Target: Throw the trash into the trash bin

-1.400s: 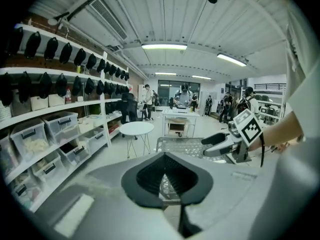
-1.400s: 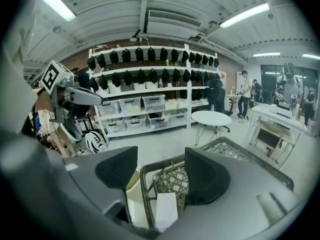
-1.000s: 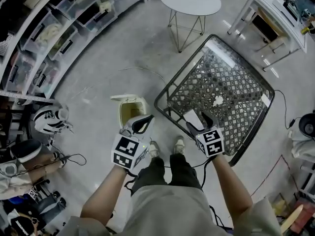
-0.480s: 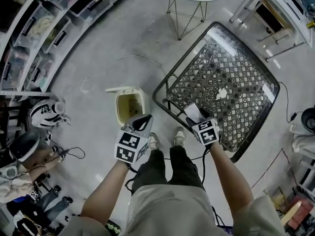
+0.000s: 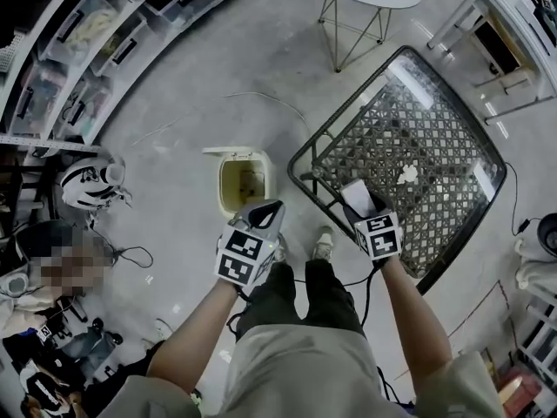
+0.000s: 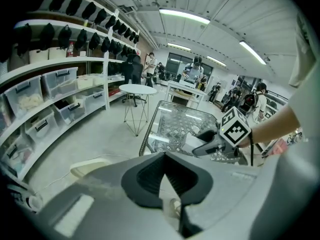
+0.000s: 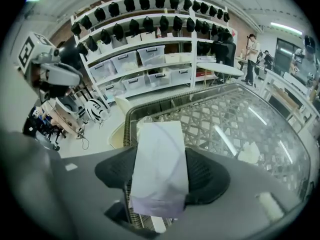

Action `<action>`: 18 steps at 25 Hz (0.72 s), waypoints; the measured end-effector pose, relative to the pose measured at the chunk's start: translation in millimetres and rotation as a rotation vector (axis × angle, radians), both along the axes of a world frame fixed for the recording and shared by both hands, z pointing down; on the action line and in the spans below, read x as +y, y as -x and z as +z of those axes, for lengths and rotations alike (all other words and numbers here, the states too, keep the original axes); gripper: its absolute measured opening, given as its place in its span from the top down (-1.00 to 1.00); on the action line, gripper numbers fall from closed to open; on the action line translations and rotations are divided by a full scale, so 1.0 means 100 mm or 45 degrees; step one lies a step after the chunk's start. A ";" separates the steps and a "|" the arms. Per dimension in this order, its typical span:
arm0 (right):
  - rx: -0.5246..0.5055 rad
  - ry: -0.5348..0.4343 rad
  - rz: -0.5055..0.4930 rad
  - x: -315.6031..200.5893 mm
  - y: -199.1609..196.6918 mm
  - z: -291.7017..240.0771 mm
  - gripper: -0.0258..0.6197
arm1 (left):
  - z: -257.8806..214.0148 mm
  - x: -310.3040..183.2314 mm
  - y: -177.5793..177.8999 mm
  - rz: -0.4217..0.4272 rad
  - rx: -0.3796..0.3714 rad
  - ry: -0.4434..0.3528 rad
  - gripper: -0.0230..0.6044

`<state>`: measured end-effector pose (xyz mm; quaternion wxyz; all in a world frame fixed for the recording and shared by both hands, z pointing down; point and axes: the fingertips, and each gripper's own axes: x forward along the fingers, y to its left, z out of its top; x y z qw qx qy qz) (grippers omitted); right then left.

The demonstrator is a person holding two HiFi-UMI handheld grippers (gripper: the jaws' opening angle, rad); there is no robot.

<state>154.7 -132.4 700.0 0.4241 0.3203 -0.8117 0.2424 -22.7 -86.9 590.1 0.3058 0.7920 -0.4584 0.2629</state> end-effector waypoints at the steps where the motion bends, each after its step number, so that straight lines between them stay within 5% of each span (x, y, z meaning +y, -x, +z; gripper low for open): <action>1: -0.017 -0.012 -0.004 -0.03 0.05 -0.08 -0.03 | -0.03 0.00 0.04 -0.010 -0.003 -0.009 0.92; 10: -0.189 -0.105 -0.176 -0.20 1.06 -0.77 -0.03 | -0.31 0.11 0.86 -0.250 -0.016 -0.096 0.92; 18: -0.263 -0.063 -0.395 0.04 2.25 -0.69 -0.03 | -0.19 0.40 1.69 -0.453 -0.064 -0.075 0.92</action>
